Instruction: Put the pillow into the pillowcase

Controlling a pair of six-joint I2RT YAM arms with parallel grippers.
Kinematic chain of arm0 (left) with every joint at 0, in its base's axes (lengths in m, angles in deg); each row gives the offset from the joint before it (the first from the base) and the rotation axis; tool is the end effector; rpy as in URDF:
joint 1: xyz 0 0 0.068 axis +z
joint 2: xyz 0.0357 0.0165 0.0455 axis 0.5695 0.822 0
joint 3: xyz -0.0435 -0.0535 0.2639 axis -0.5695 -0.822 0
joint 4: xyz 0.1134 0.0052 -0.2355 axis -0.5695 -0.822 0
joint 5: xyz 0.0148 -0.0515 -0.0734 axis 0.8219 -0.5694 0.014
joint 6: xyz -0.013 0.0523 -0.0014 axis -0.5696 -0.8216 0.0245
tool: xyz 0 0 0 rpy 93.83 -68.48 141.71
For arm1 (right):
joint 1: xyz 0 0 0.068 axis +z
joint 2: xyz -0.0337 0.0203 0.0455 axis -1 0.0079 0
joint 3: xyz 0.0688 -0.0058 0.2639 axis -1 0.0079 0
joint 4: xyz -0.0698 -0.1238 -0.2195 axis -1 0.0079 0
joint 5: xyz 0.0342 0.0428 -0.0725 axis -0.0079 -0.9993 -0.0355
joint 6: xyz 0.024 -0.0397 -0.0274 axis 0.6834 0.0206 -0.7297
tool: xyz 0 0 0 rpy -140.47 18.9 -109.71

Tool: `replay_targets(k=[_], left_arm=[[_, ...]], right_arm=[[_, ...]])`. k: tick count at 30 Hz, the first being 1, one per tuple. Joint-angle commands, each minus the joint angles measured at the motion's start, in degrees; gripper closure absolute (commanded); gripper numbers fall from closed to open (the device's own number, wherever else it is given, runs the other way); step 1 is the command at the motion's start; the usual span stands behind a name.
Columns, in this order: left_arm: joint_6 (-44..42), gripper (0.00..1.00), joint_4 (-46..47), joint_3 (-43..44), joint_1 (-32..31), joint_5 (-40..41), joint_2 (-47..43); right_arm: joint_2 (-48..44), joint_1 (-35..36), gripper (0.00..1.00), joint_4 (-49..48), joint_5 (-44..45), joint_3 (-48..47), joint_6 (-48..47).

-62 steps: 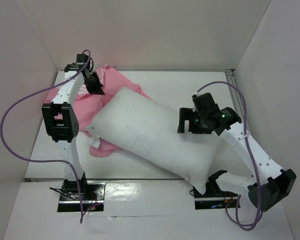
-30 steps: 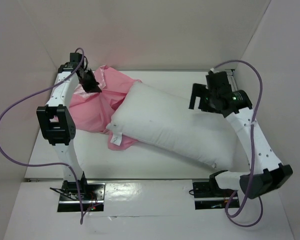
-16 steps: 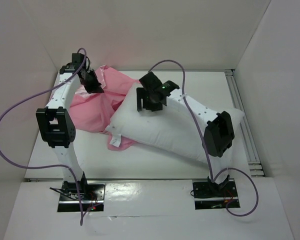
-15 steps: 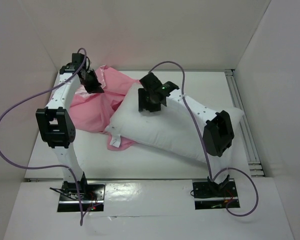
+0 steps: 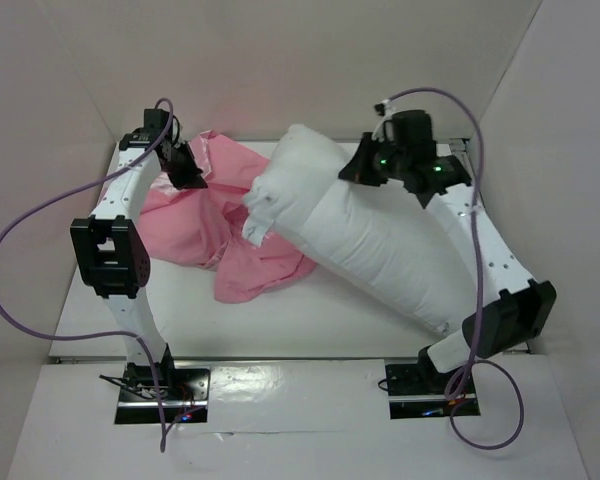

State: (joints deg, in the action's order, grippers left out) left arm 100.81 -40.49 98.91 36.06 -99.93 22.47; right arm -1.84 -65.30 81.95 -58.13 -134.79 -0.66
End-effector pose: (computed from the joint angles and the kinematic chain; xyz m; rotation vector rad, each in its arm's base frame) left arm 0.4312 0.0033 0.3047 -0.6359 2.4543 -0.4618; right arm 0.3044 0.1472 0.3918 -0.1509 2.2272 0.7648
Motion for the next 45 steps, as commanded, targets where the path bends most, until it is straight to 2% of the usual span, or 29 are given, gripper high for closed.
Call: replay_targets(k=[1, 3, 7, 10, 15, 20, 23, 27, 33, 45], left_arm=[[-1.0, 1.0, 0.7, -0.4, 0.1, 0.5, -3.1], [-1.0, 1.0, 0.7, -0.4, 0.1, 0.5, -3.1], [-1.0, 1.0, 0.7, 0.1, 0.1, 1.0, -3.1], [-1.0, 1.0, 0.7, 1.5, 0.1, 1.0, -2.6], [-0.4, 1.0, 0.7, 3.6, 0.1, -1.1, -2.6], [0.2, 1.0, 0.7, 5.9, 0.1, -4.6, -1.9], [-0.4, 1.0, 1.2, 5.2, 0.1, -5.1, -4.7], [-1.2, 1.0, 2.3, -1.9, 0.1, -6.2, -11.0], [-2.8, 1.0, 2.9, -11.3, 0.7, -1.2, -19.5], [-4.6, 1.0, 2.9, -17.3, 0.7, -0.7, -22.0]], right_arm=[[-5.5, -8.1, 1.0, -0.5, -12.0, -4.4, -6.4], [-6.3, -10.4, 1.0, -1.0, -19.1, -3.9, -7.0], [-6.3, -11.0, 1.0, -1.0, -27.3, -0.7, -10.3], [-6.3, -6.9, 1.0, 1.1, -29.2, 0.5, -13.9], [-6.3, 1.7, 1.0, 5.7, -28.5, 4.9, -21.2], [-7.0, 7.1, 1.0, 8.3, -24.5, 9.8, -22.5], [-6.4, 8.8, 1.0, 7.7, -23.2, 11.9, -22.5], [-4.0, 8.8, 1.0, 6.4, -21.8, 11.5, -22.5], [-2.7, 8.8, 1.0, 7.1, -22.9, 8.0, -23.1], [-4.4, 6.6, 1.0, 8.6, -24.0, 6.2, -23.6]])
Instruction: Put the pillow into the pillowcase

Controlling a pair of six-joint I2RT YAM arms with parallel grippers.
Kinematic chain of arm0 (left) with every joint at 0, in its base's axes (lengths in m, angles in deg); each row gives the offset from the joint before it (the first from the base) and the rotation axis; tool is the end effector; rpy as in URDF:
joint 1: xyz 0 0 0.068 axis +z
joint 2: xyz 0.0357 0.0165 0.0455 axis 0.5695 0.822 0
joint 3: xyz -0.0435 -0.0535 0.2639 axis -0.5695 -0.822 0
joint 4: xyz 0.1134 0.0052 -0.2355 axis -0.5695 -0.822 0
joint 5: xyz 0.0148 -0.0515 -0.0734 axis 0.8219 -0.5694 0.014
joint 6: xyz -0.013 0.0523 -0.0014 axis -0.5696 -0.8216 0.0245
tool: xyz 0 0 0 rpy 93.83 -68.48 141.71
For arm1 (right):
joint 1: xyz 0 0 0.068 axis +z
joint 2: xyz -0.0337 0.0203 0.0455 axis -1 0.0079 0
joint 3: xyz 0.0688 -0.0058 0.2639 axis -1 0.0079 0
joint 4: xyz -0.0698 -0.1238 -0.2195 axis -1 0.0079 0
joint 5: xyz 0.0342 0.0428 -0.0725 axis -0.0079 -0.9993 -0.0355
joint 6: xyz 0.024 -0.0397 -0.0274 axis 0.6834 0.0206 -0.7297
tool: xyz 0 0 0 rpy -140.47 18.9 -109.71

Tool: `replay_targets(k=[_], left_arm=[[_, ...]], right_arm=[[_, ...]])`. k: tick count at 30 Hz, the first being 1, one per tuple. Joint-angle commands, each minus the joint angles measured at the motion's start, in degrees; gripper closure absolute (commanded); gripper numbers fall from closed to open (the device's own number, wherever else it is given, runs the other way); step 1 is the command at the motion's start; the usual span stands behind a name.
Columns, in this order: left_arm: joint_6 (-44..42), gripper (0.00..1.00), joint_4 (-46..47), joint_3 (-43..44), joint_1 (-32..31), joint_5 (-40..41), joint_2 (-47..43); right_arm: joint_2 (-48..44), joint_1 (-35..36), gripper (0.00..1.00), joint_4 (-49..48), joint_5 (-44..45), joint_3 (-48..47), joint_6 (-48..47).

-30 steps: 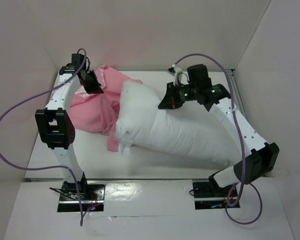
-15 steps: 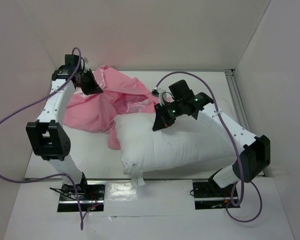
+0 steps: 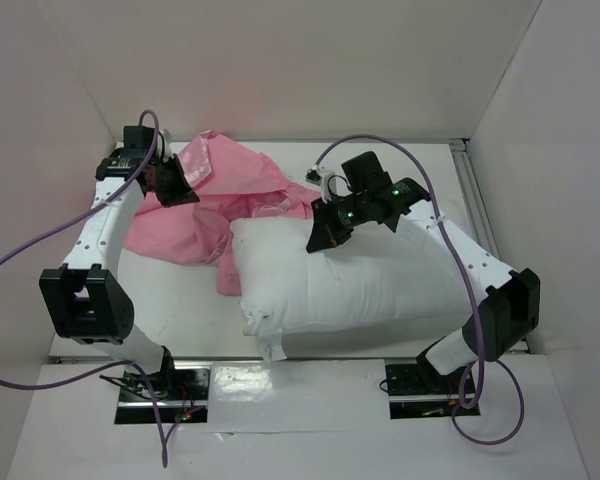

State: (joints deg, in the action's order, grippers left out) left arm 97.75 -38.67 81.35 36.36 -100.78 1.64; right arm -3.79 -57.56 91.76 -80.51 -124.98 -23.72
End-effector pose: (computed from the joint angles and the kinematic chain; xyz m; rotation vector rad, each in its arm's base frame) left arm 0.3427 0.0025 0.3431 -0.5364 2.3806 -0.4692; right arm 0.2521 0.1829 0.3376 -0.9356 2.3100 1.0555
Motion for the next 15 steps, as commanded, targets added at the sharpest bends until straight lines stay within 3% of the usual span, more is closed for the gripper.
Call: replay_targets(k=[1, 5, 15], left_arm=[[-1.5, 1.0, 1.1, 0.2, 0.4, -0.4, -1.2], [-2.1, 1.0, 1.1, 0.2, 0.4, -0.9, -1.7], [-2.7, 1.0, 1.1, -0.3, 0.4, -5.0, -5.0]], right_arm=[[-2.5, -2.0, 1.0, -0.6, -1.6, -4.2, -0.5], [-2.5, -3.2, 1.0, -2.0, -1.6, -3.6, -0.5], [10.7, -4.3, 1.0, -7.8, -5.3, -10.4, 0.7]])
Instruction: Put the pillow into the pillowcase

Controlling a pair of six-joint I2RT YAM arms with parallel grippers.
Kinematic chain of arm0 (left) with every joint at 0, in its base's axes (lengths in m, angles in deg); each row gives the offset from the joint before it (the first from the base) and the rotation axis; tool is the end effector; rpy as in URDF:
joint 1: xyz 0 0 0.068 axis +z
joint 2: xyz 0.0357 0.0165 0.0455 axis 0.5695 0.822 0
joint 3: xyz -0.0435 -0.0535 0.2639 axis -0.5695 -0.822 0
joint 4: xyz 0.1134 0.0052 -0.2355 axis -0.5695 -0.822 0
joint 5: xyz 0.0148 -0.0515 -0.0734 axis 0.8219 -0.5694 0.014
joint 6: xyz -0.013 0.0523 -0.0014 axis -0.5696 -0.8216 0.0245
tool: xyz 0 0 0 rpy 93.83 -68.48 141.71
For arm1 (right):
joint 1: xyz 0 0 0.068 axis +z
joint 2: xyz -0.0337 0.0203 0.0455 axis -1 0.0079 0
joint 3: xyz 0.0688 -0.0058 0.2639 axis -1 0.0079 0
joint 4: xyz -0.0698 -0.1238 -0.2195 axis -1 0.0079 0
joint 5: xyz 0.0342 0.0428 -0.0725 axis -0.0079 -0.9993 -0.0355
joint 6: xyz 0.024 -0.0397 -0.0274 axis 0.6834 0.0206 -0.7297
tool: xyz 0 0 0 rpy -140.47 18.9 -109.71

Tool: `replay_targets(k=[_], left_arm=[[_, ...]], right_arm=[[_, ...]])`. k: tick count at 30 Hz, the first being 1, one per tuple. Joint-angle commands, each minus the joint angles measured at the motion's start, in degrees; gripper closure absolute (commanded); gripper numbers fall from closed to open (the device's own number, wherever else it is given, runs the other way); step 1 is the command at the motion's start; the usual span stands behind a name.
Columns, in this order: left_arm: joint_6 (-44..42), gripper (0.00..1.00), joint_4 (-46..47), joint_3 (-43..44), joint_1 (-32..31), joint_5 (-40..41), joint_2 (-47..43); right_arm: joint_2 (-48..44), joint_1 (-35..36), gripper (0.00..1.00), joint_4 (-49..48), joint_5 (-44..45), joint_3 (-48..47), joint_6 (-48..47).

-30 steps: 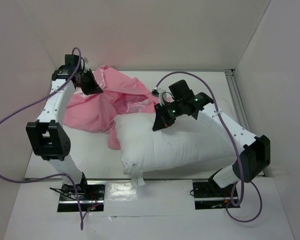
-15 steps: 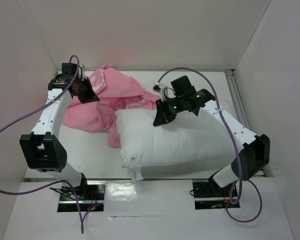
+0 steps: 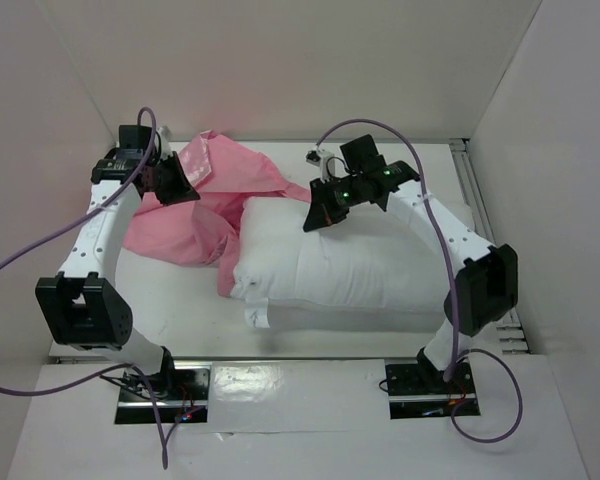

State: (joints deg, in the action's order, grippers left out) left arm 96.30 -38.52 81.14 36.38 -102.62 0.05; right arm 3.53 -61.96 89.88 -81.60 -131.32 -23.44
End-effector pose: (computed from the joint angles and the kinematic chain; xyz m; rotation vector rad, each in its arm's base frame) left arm 0.3361 0.0013 0.3512 -0.4816 2.3630 -0.4991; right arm 0.2965 0.1799 0.3354 -0.8441 2.3071 1.0483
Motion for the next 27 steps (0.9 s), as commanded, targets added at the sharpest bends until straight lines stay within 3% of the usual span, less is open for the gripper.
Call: replay_targets(k=[1, 6, 14, 23, 27], left_arm=[[-1.2, 1.0, 1.0, -0.1, -0.2, -3.6, -4.0], [-1.8, 1.0, 1.0, 0.6, -2.1, -5.2, -4.5], [-4.0, 1.0, -1.7, -3.4, -3.3, -7.0, -8.4], [-5.2, 1.0, -3.4, -4.8, -5.6, -5.8, -8.5], [-5.7, 1.0, -4.8, -2.6, -6.9, -5.8, -7.3]], right_arm=[[4.2, 1.0, 1.0, -5.9, -4.2, -4.8, 0.4], [5.6, 2.3, 1.0, -10.0, -1.6, -3.5, 2.8], [8.1, 0.6, 1.0, -15.2, 15.0, -11.7, 10.6], [7.2, -5.1, 1.0, -25.9, 13.7, -9.9, 21.3], [9.7, -5.1, 1.0, -27.7, 19.0, -9.3, 22.7]])
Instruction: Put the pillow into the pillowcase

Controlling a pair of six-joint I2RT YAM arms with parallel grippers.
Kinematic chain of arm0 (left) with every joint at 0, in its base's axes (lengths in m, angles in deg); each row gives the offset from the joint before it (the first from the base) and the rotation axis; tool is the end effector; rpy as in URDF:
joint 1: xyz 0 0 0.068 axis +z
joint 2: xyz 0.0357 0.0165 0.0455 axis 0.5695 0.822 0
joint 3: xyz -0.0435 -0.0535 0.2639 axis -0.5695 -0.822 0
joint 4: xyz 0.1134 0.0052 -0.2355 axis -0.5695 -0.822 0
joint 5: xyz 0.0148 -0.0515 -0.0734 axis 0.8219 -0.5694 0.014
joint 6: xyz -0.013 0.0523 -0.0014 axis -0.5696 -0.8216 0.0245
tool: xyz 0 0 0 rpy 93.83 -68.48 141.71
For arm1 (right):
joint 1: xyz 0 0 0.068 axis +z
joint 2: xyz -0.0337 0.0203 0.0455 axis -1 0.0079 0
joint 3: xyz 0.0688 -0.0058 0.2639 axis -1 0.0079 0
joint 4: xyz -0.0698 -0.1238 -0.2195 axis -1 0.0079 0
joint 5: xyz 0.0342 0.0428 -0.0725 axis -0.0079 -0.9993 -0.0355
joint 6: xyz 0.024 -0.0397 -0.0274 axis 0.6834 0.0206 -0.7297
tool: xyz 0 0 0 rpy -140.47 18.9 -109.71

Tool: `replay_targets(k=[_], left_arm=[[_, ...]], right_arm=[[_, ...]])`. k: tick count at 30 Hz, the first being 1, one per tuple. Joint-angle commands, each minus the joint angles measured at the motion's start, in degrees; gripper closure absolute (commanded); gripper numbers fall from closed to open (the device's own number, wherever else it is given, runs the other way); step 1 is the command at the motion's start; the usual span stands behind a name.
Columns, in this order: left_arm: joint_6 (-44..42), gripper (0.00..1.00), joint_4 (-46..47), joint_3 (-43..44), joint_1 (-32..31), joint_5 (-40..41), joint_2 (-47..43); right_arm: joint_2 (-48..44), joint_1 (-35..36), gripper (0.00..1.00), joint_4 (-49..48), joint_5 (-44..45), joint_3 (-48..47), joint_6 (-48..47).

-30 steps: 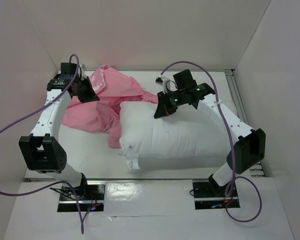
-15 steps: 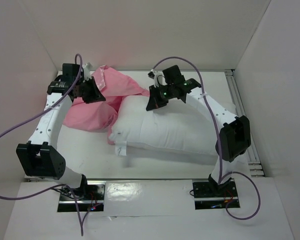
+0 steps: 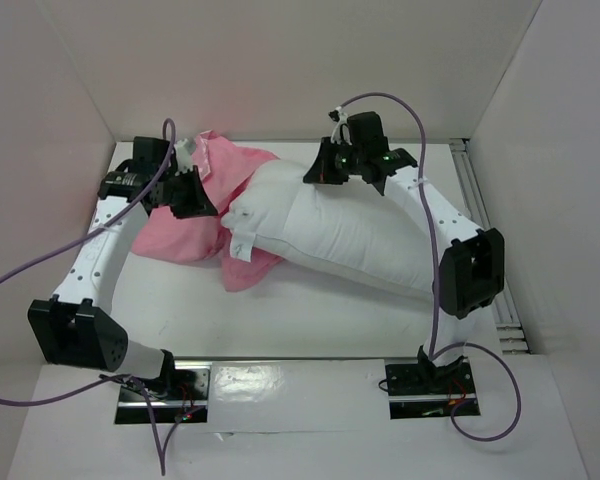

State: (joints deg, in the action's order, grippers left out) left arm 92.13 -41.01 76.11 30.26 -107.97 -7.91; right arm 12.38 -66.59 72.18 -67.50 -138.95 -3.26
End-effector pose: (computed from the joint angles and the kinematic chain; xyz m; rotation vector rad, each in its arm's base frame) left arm 0.2947 -0.0347 0.3618 -0.2203 2.3986 -0.6265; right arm 0.3723 0.1736 0.3445 -0.2759 2.2228 0.9012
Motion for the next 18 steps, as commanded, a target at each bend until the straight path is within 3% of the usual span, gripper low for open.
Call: replay_targets(k=[1, 8, 9, 10, 14, 18], left_arm=[[-2.1, 1.0, -2.9, 2.5, -1.5, -0.5, 0.6], [-2.2, 1.0, -3.5, 4.9, -2.1, -1.8, 1.1], [-2.2, 1.0, -3.5, 6.4, -2.1, -1.8, 1.1], [-1.5, 1.0, -3.5, 6.9, -2.1, -1.8, 1.1], [0.6, 1.0, -4.7, 8.8, -2.1, 2.8, 1.8], [2.0, 1.0, -5.9, 13.4, -1.5, 6.0, 6.7]], right_arm=[[1.6, -0.5, 1.0, -9.5, 5.8, -2.5, 2.6], [7.9, 2.3, 1.0, -11.8, 14.8, -3.0, 6.7], [8.6, 3.0, 0.96, -8.5, 15.3, -4.4, 5.9], [8.6, 4.9, 0.69, -6.9, 16.7, -6.9, 4.0], [4.0, 10.5, 0.16, -3.7, 25.6, -5.4, -1.6], [-1.8, 16.0, 0.05, -2.2, 33.3, -0.3, -6.7]])
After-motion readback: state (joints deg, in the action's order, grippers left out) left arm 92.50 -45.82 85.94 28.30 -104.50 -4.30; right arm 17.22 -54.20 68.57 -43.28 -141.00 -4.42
